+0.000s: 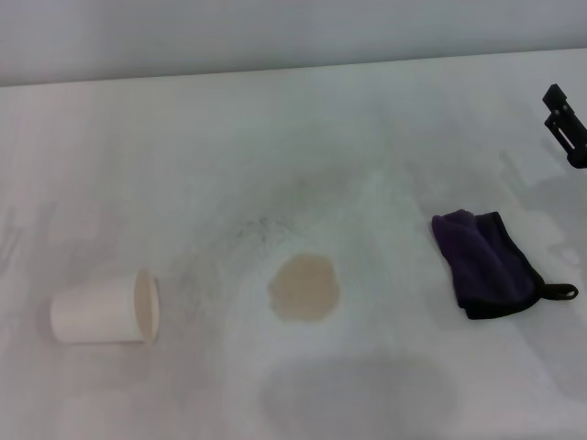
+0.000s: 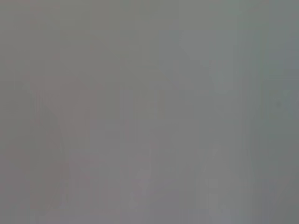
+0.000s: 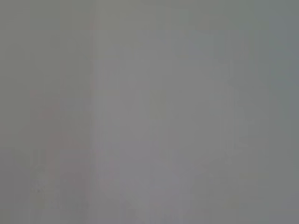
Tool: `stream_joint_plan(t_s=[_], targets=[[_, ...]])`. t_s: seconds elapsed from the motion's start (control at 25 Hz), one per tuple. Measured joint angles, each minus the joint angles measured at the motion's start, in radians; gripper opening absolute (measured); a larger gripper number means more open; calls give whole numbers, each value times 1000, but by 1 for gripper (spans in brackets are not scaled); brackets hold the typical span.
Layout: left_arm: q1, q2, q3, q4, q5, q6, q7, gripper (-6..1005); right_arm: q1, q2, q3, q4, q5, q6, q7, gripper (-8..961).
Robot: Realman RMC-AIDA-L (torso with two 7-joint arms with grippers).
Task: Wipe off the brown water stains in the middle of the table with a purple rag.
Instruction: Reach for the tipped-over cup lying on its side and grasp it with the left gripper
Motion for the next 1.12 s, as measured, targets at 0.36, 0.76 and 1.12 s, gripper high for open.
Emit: stream_joint_plan(t_s=[0.36, 0.76, 1.12], targets=[[0, 0, 0, -1, 0, 0, 0, 892, -2, 0, 4, 8, 0, -5, 0, 725], [-8, 1, 0, 0, 0, -10, 0, 893, -8, -1, 12, 25, 4, -5, 0, 725], [-2, 0, 0, 0, 3, -3, 0, 893, -3, -2, 8, 24, 2, -6, 0, 725]])
